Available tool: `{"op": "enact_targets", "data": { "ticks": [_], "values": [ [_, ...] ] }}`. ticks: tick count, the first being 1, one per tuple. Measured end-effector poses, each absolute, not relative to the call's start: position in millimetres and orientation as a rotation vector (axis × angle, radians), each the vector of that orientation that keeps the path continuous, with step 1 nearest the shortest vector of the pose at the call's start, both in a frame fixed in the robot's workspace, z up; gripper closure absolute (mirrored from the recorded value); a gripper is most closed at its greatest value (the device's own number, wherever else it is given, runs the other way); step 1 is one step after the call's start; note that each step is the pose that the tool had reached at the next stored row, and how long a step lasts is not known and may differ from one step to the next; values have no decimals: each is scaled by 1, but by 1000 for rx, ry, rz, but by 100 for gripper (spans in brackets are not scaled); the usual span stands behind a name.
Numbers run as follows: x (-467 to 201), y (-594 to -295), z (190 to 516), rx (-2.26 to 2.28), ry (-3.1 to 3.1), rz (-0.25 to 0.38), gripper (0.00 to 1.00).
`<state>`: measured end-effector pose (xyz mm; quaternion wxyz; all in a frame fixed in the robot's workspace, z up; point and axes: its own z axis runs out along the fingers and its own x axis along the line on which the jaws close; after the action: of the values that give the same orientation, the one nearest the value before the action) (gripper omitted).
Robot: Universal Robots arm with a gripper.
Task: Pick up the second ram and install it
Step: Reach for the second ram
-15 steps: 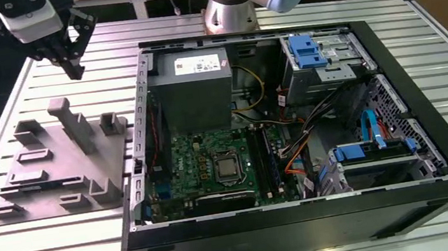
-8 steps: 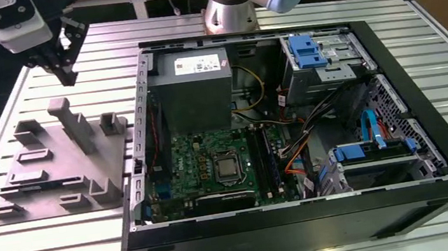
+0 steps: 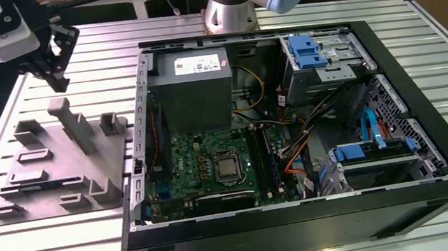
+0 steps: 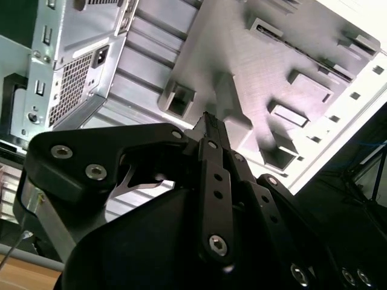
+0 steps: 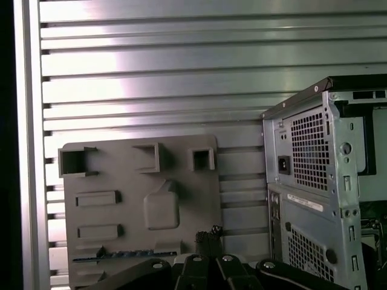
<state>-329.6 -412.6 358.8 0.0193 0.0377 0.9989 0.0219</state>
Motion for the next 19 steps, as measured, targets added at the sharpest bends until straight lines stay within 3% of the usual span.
{"op": "enact_targets", "data": {
  "ticks": [19],
  "values": [
    [-357,-428,347,117,3100,68,90]
  ]
}}
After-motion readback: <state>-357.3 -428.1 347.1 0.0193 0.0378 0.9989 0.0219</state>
